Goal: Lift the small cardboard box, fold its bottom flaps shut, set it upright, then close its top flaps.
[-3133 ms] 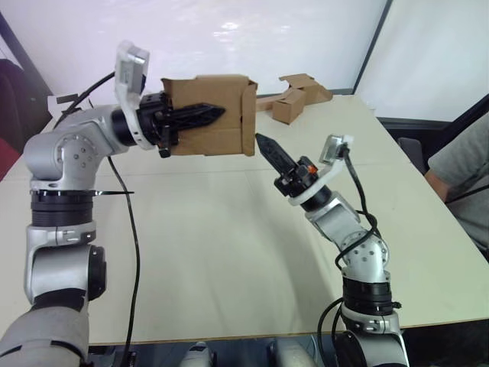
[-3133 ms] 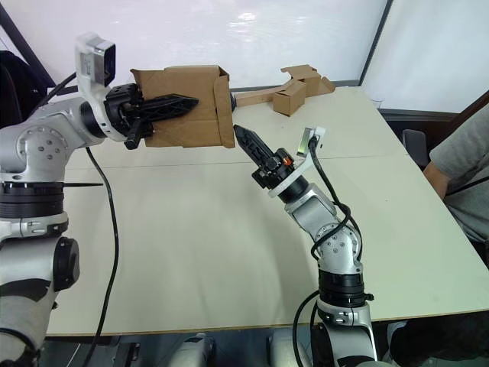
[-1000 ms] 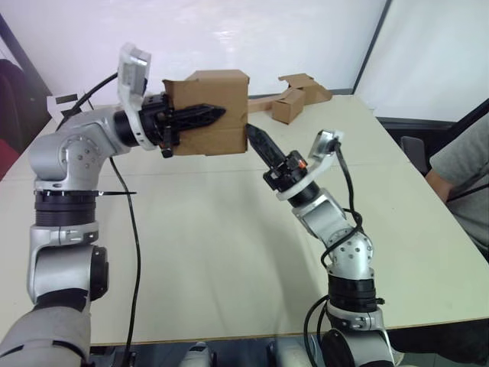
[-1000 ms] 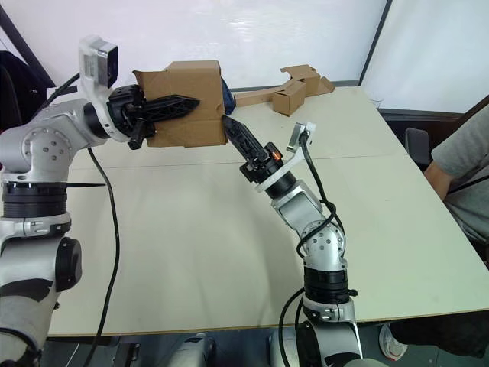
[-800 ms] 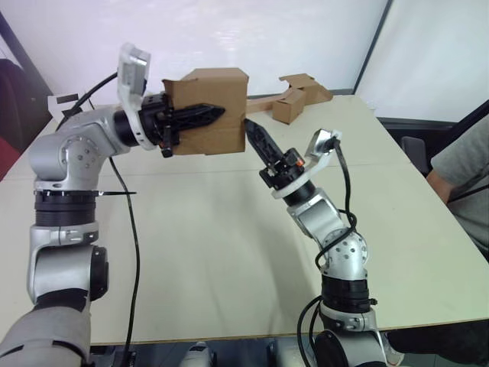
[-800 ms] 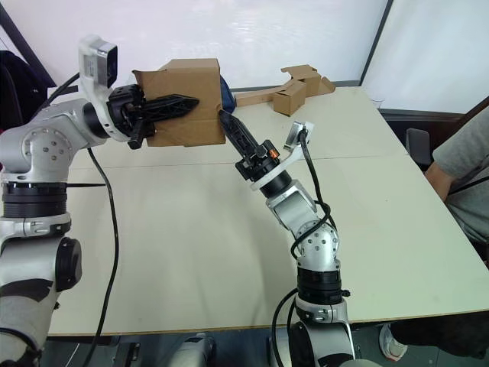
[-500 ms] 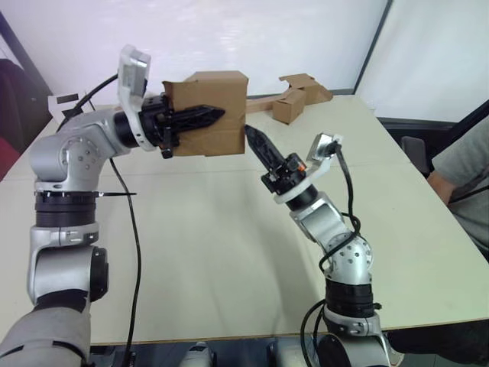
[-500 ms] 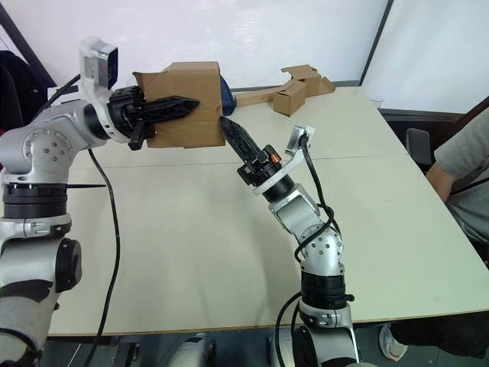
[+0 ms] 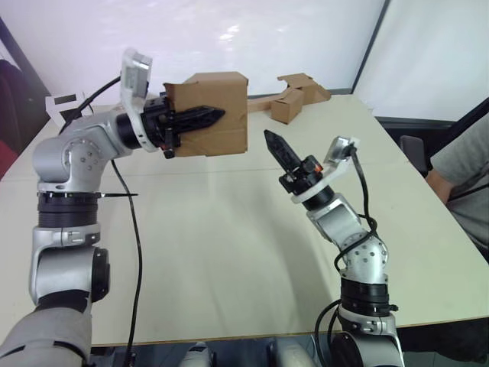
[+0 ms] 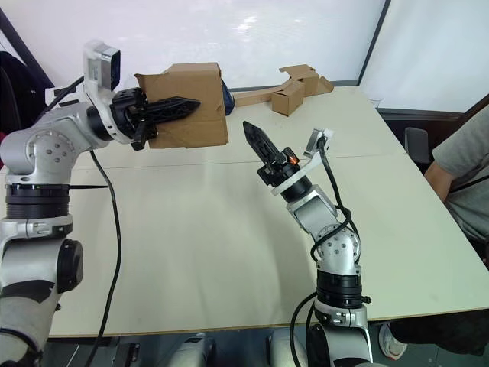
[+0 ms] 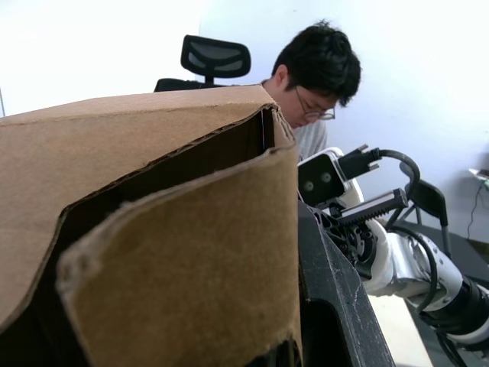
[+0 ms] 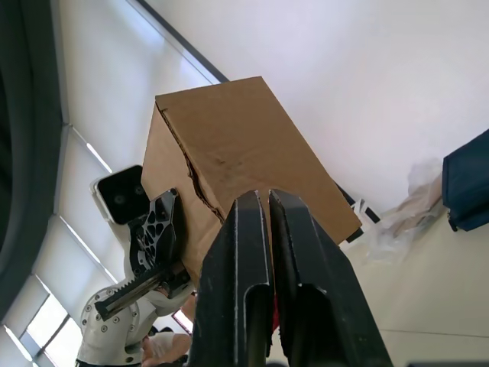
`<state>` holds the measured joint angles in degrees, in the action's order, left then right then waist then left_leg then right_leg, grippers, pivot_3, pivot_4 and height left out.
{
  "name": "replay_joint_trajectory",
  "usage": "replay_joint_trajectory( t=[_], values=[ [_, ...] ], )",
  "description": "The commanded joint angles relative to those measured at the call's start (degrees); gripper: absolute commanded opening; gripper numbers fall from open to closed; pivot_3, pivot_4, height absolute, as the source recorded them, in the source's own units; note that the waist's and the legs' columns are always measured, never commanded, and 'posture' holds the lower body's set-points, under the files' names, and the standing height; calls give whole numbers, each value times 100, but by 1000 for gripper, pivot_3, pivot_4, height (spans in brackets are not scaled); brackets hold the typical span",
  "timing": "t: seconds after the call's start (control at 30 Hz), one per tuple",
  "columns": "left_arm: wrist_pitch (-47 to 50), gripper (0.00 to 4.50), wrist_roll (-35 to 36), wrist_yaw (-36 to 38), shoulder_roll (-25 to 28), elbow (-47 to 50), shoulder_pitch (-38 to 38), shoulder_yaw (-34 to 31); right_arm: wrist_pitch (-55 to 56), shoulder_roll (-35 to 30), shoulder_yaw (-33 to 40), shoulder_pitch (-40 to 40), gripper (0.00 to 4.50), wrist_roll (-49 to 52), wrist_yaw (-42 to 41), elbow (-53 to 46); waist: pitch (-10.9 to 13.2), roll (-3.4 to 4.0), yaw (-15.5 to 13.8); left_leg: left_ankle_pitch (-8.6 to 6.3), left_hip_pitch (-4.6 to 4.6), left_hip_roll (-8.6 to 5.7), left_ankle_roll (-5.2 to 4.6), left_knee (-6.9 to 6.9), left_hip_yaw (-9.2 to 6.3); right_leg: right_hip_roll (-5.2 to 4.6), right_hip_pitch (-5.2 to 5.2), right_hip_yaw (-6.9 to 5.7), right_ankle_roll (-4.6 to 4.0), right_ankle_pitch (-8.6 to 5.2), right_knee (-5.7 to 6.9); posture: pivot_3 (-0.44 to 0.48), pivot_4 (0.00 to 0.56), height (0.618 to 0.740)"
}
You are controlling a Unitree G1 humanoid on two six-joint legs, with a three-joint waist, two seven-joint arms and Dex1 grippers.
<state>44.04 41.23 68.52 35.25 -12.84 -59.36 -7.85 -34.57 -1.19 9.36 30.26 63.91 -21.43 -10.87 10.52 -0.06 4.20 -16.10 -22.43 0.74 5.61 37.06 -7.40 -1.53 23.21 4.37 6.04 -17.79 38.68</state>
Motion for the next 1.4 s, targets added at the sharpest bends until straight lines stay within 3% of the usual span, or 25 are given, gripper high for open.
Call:
replay_joint_trajectory(
  t=[0.03,0.2,0.37,0.53,0.6,0.73,0.93,1.13,1.3,1.4],
  values=[
    [-73,0,74,0,-7,124,-69,-100,25,86,-296,181,43,-171,-143,-95,0,0,0,0,0,0,0,0,0,0,0,0,0,0,0,0,150,740],
    [-21,0,101,-11,-73,179,-4,-76,-79,189,-691,249,43,-354,-204,-192,0,0,-9,1,0,0,2,1,0,-1,0,0,0,0,0,0,150,740],
    [105,0,102,-11,-28,385,82,8,-140,140,-610,183,43,-305,-147,-348,0,0,-6,2,0,0,3,0,0,-1,0,0,0,0,0,0,150,740],
    [-40,0,-224,173,183,441,89,322,-437,-524,-190,-129,43,-65,-149,-709,0,0,-24,1,0,-1,2,1,0,-3,-2,0,0,0,-1,0,150,740],
    [-254,0,-714,18,258,353,-62,673,-631,-1195,-199,-311,43,-372,-306,-907,0,0,-32,0,0,-2,0,2,0,-4,-4,0,0,0,-2,0,150,740],
    [-351,0,-1670,602,622,414,-449,1980,-400,-3474,-961,-479,43,-2353,-1091,-1240,1,2,-38,-6,-4,-11,-11,1,1,-5,-4,0,2,-1,-11,0,150,740],
    [-504,0,-2837,1290,621,353,-878,3548,-242,-4814,-1528,-910,43,-3264,-1918,-1778,1,1,-15,-20,-1,-4,-36,0,2,8,-6,6,1,-2,-16,0,150,740],
    [-407,0,-3448,2268,588,751,-978,4737,-489,-4735,-1914,-1117,43,-3667,-1767,-2333,4,-3,-31,-20,-3,-4,-36,4,6,5,-6,10,1,-2,-16,0,150,740],
    [188,0,-3526,2398,370,1033,-1186,5219,-573,-4535,-2180,-1377,43,-4198,-1381,-2501,5,-7,-73,-20,-5,-4,-36,7,6,3,-8,8,2,-2,-17,0,150,740],
    [179,840,-3767,2300,155,661,-1357,5190,-648,-4346,-2103,-1561,0,-4274,-1234,-2585,8,-11,-110,-20,-5,-5,-36,12,6,2,-10,8,2,-2,-16,0,150,740]
  ],
)
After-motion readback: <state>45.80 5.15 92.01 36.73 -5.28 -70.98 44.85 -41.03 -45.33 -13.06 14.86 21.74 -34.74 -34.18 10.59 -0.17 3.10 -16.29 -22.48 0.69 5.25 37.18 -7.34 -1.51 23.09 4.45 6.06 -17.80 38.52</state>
